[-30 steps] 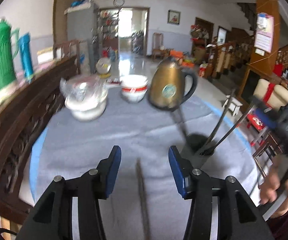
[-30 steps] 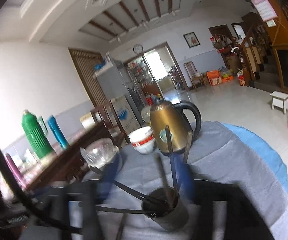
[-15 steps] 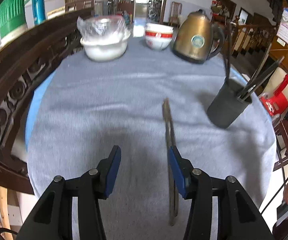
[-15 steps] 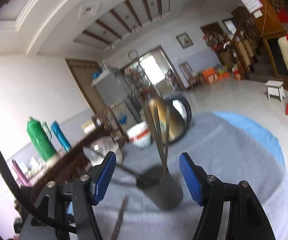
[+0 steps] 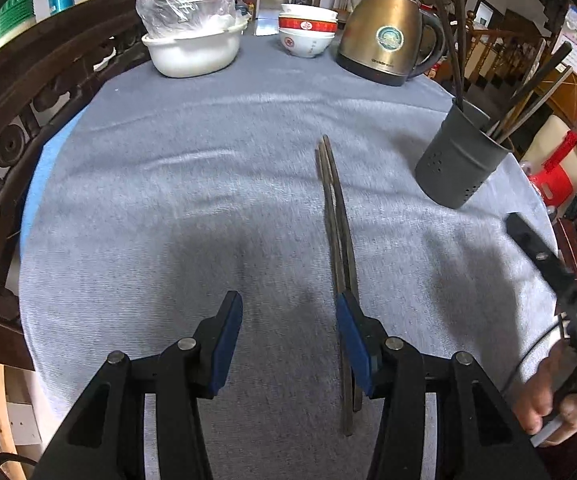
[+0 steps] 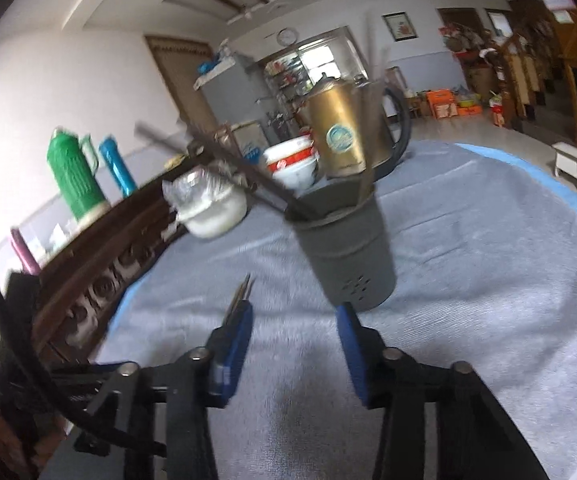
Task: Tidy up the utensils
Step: 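Reach the left gripper to the lying chopsticks and close on one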
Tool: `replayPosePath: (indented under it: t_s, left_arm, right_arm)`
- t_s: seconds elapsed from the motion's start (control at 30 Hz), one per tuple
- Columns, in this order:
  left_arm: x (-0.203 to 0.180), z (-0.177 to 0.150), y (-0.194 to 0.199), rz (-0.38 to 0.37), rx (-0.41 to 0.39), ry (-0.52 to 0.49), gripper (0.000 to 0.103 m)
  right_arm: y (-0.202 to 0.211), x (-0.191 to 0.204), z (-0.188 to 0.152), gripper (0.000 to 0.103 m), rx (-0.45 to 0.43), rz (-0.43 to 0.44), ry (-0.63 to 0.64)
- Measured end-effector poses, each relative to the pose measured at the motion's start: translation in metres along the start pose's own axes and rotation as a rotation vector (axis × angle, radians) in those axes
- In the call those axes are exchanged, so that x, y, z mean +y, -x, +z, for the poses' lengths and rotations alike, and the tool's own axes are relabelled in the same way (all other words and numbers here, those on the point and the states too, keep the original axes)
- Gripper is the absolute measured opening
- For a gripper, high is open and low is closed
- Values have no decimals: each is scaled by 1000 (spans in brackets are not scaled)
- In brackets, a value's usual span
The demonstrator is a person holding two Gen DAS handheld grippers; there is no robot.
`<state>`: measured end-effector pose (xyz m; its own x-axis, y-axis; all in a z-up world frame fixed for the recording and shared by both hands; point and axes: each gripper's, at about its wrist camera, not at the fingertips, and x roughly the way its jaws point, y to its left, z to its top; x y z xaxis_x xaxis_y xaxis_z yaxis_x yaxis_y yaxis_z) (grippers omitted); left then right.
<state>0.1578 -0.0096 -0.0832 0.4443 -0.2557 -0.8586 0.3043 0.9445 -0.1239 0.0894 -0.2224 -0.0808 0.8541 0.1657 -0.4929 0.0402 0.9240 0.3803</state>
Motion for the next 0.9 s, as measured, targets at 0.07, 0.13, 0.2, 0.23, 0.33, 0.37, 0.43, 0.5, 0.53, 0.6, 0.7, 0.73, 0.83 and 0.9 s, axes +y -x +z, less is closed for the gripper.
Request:
replayPosePath:
  t_s: [0.07, 0.13, 0.2, 0.23, 0.33, 0.37, 0.43, 0.5, 0.53, 0.6, 0.7, 0.73, 0.83, 0.9]
  left_arm:
    - [0, 0, -2, -10, -2, -1, 50]
    - [0, 1, -4, -20, -2, -2, 50]
    - [-2, 2, -7, -31, -2, -5, 50]
    - [-3, 2, -10, -38, 2, -7, 50]
    - [-5, 4, -19, -46, 14, -7, 50]
    - [-5, 5, -21, -46, 17, -7, 50]
    - [-6, 6, -28, -42, 21, -4, 50]
    - [-5, 8, -32, -42, 29, 3, 50]
    - [-5, 8, -34, -45, 32, 6, 50]
    - [-6, 9, -36, -41, 33, 4, 50]
    - [-9, 11, -41, -35, 35, -5, 50]
    - [-9, 11, -42, -28, 37, -8, 50]
    - [-9, 13, -47, -15, 42, -1, 51]
    - [-10, 15, -48, -10, 42, -7, 51]
  right_arm:
    - [-13, -1, -5, 40, 27, 21, -17]
    - [-21, -5, -9, 40, 45, 32, -48]
    - [-27, -14, -11, 40, 66, 47, -99]
    - [-28, -16, -11, 40, 65, 50, -116]
    - [-31, -28, -12, 40, 75, 72, -180]
    - [-32, -34, -13, 40, 83, 76, -209]
    - [-33, -40, -14, 40, 88, 85, -242]
    - [-33, -42, -14, 40, 87, 95, -248]
    - [-33, -41, -14, 40, 89, 99, -244]
    - [-35, -40, -14, 40, 98, 103, -240]
    - [-35, -40, -14, 40, 98, 111, -241]
    - [-35, -40, -14, 40, 99, 112, -241]
    - [-36, -39, -15, 40, 100, 113, -242]
    - [-36, -39, -15, 40, 100, 114, -244]
